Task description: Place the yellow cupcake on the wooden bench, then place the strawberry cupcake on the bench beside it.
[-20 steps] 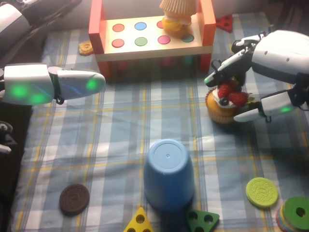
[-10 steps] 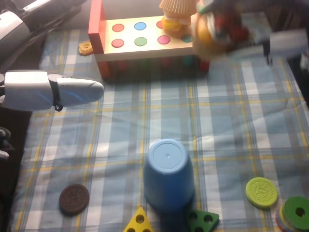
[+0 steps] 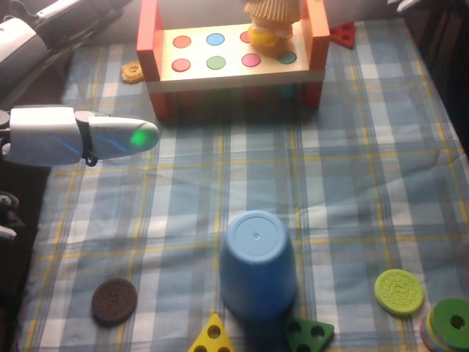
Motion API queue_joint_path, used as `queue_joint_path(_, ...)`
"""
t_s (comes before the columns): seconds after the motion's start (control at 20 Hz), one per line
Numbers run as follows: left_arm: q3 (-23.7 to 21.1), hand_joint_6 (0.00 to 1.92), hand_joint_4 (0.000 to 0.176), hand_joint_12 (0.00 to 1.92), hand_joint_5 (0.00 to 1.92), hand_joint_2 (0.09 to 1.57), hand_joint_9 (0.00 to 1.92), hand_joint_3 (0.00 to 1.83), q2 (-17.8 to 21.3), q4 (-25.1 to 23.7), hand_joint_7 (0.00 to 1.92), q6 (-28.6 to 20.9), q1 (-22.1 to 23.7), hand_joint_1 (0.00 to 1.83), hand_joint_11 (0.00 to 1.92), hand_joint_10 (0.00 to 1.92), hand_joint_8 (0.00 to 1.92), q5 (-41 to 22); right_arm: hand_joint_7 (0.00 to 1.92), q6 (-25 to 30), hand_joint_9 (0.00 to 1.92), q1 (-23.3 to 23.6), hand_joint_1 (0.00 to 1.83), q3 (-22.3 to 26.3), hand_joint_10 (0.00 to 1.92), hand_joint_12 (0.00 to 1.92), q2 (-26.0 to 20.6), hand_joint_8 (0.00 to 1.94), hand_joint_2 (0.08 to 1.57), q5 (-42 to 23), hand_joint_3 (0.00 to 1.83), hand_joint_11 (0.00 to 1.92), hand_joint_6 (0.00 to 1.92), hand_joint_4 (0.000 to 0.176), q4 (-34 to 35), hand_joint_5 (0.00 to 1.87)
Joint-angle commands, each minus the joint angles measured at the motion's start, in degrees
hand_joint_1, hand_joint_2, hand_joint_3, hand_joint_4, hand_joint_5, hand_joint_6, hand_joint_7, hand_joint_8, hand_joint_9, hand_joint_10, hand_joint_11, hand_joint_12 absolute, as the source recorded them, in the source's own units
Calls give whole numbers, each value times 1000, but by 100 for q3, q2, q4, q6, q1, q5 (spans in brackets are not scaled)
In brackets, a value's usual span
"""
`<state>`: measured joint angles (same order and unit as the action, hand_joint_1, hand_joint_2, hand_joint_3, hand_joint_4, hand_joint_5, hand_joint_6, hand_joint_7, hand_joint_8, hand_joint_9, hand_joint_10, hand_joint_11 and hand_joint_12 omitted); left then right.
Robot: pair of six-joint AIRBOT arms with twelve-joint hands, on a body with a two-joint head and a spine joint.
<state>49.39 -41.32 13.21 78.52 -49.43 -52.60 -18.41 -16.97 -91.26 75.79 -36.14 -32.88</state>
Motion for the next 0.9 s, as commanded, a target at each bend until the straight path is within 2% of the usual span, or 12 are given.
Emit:
queue_joint_path(0.0,5,0,93,0,116,824,45,8,4,-13,115,-43,76,843,0,0,0,-866,1085,3,832,101,1281,-96,511,1204,82,633,1077,-332,0,324,1000,0,273,1078)
queue_joint_path(0.1,8,0,104,0,101,822,29,5,20,22,89,-43,57,853,0,2,2,-988,911,57,731,112,1243,-236,143,1085,272,851,1124,-209,0,94,1094,0,273,1026)
queue_joint_path(0.15,12,0,107,0,61,842,11,12,31,63,70,-43,40,835,0,0,0,-1055,815,73,559,113,1189,-313,9,930,389,129,1052,-142,0,3,782,0,274,1113)
queue_joint_path(0.2,16,0,107,0,61,842,11,12,33,105,70,-43,29,835,0,0,0,-1094,815,73,559,116,1189,-356,9,930,469,129,1052,-104,0,3,782,0,274,1113)
queue_joint_path(0.3,25,2,107,2,54,839,26,8,27,178,68,-43,14,765,4,8,3,-1161,814,73,747,119,1229,-411,61,1208,588,970,1145,-38,0,0,1077,0,273,1018)
queue_joint_path(0.35,26,0,113,4,6,856,9,13,25,219,14,-43,9,730,10,2,0,-1213,855,73,789,119,1173,-432,48,1354,661,220,1075,-4,0,126,837,0,273,1068)
queue_joint_path(0.4,25,0,155,0,0,845,1,6,24,242,2,-43,3,754,1,0,0,-1248,846,73,886,119,1229,-443,81,1363,698,867,1111,11,4,284,903,0,273,1086)
queue_joint_path(0.5,24,0,172,0,0,857,0,10,19,331,0,-43,-33,779,0,0,0,-1356,822,73,828,119,1235,-466,56,1423,801,1043,1130,63,2,115,956,0,273,1067)
queue_joint_path(0.55,23,0,176,0,0,813,0,0,15,403,0,-43,-87,736,0,0,0,-1440,783,73,726,119,1185,-485,22,1175,861,551,1088,79,0,4,846,0,272,1067)
queue_joint_path(0.65,7,0,161,0,0,815,0,0,16,509,0,-44,-195,674,0,0,0,-1580,882,73,832,118,1245,-519,69,1228,981,1035,1098,108,4,75,780,0,272,1139)
queue_joint_path(0.8,0,0,176,0,0,823,0,0,15,509,0,-44,-210,652,0,0,0,-1557,903,73,880,115,1192,-553,60,1266,1095,410,1072,165,0,195,811,0,271,1090)
queue_joint_path(0.85,0,0,176,0,0,828,0,2,12,509,0,-44,-209,644,0,0,0,-1547,966,73,962,114,1246,-560,82,1313,1121,751,1077,193,2,217,846,0,271,1128)
